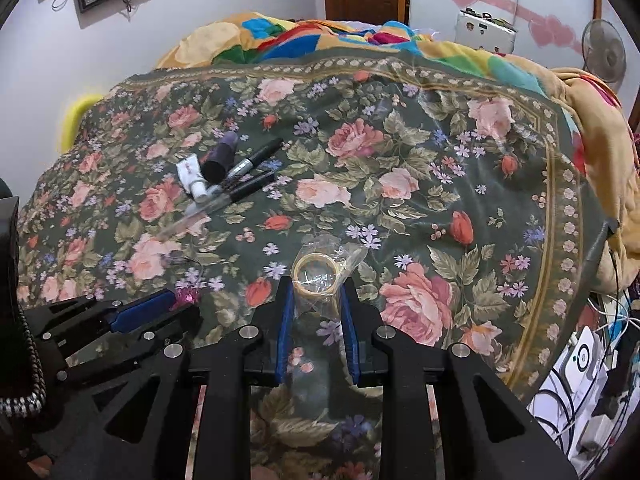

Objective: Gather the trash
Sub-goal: 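Grasp the pink keychain with the left gripper while the right gripper grasps the bagged tape roll, then carry the keychain and tape roll in both grippers over the white bin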

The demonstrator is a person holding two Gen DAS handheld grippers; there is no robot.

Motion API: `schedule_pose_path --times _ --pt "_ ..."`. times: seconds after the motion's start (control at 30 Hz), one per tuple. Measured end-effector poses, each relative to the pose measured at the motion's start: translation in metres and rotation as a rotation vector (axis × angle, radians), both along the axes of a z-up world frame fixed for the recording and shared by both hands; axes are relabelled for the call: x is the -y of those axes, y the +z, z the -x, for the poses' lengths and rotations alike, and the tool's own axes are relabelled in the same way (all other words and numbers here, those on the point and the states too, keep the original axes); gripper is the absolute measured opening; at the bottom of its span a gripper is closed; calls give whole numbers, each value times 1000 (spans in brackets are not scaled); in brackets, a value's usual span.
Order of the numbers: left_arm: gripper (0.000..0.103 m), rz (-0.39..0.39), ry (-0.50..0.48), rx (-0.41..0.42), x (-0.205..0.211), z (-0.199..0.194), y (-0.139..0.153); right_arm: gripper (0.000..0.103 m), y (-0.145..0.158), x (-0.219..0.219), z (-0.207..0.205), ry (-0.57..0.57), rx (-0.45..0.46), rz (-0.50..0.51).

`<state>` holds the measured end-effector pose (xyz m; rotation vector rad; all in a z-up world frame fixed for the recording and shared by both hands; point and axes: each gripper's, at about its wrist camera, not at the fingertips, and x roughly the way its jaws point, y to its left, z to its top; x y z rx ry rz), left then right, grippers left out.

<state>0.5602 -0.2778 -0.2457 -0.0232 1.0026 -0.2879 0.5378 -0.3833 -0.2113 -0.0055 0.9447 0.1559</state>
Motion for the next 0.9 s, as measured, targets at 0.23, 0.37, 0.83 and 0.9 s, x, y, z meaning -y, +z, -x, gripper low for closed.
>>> schedule_pose_path --times 0.23,0.37,0.83,0.9 --pt "20 29 52 62 -29 32 52 20 35 -16 21 29 45 -11" --pt "20 24 85 114 -51 56 85 20 66 -35 39 57 90 -10" --pt "20 10 248 243 -168 163 169 20 138 -125 118 211 203 -20" --pt "20 -2 276 249 -187 180 174 20 143 -142 132 244 207 -21"
